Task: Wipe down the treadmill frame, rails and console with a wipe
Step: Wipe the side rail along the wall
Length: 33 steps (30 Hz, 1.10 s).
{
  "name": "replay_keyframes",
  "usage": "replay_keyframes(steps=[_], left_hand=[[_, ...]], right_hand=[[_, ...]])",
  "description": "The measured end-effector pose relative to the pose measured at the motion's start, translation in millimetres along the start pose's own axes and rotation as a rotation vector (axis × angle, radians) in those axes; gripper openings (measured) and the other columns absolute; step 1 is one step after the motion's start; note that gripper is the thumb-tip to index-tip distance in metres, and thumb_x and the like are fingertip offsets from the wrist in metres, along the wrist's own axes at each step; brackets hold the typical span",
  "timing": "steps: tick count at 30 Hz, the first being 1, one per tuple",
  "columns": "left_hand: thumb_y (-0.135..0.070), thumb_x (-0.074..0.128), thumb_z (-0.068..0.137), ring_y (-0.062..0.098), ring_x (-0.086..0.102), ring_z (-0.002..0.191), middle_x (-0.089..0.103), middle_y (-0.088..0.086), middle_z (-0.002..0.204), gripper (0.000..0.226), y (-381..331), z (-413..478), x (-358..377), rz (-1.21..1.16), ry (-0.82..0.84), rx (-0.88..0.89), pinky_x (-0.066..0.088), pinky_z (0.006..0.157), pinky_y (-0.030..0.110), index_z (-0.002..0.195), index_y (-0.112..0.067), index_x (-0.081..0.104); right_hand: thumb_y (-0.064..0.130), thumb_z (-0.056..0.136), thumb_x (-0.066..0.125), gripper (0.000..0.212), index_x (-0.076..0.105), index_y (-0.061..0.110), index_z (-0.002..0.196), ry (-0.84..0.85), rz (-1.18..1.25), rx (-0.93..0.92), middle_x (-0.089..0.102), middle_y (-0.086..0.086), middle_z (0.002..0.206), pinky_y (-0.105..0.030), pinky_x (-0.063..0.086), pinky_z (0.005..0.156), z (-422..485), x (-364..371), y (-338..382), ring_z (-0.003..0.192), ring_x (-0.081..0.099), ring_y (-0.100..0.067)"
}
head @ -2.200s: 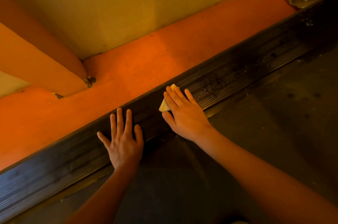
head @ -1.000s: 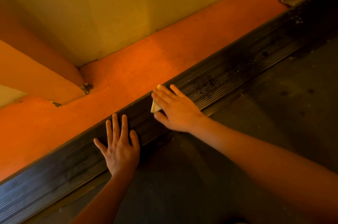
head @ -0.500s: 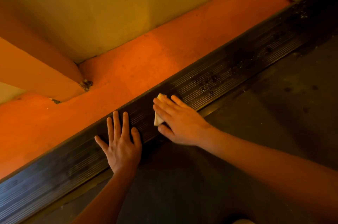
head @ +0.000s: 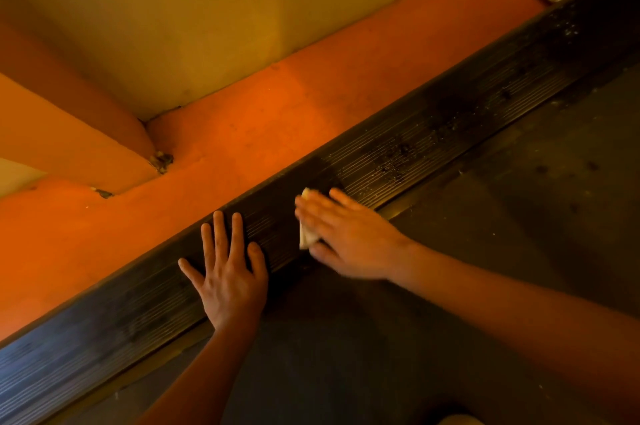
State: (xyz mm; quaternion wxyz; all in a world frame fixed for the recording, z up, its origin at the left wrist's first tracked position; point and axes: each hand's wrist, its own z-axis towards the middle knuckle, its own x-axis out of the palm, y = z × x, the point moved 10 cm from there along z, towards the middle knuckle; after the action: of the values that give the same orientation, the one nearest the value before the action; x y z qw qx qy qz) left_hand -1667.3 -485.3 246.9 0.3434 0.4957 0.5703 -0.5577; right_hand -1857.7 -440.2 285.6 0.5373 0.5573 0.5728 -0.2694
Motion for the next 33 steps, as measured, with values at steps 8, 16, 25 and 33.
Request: replay_keyframes(steps=[8, 16, 25, 33], left_hand=[[-0.052, 0.018, 0.101, 0.016, -0.006, 0.156, -0.001, -0.008, 0.169, 0.062, -1, 0, 0, -0.010, -0.007, 0.006, -0.008, 0.120, 0.063, 0.160, -0.034, 0.012], [-0.053, 0.018, 0.101, 0.017, -0.006, 0.156, -0.001, -0.008, 0.169, 0.062, 0, -1, 0, -0.015, -0.010, 0.010, -0.007, 0.120, 0.064, 0.160, -0.035, 0.011], [-0.052, 0.019, 0.100, 0.017, -0.004, 0.157, 0.002, -0.007, 0.170, 0.063, -1, 0, -1, -0.019, -0.016, 0.011, -0.005, 0.120, 0.066, 0.161, -0.033, 0.016], [-0.052, 0.018, 0.100, 0.016, -0.005, 0.157, 0.001, -0.007, 0.170, 0.063, 0, -1, 1, -0.013, -0.006, 0.011, -0.007, 0.120, 0.064, 0.161, -0.033, 0.015]], right_hand=[[0.054, 0.108, 0.022, 0.068, 0.011, 0.017, 0.164, -0.049, 0.032, 0.098, -0.001, -0.001, 0.172, -0.037, -0.008, 0.126, -5, -3, -7, 0.157, -0.010, -0.016], [0.053, 0.109, 0.018, 0.066, 0.007, 0.019, 0.165, -0.033, -0.049, 0.142, -0.002, -0.001, 0.172, -0.038, -0.010, 0.126, 7, -20, -48, 0.157, -0.010, -0.016], [0.052, 0.109, 0.022, 0.066, 0.013, 0.016, 0.164, -0.009, -0.034, 0.021, 0.004, -0.003, 0.172, -0.036, -0.012, 0.125, 15, -16, -17, 0.158, -0.005, -0.016], [0.054, 0.109, 0.021, 0.068, 0.015, 0.014, 0.164, -0.031, -0.017, 0.045, 0.005, -0.005, 0.172, -0.038, -0.008, 0.126, 15, -18, -17, 0.158, -0.004, -0.020]])
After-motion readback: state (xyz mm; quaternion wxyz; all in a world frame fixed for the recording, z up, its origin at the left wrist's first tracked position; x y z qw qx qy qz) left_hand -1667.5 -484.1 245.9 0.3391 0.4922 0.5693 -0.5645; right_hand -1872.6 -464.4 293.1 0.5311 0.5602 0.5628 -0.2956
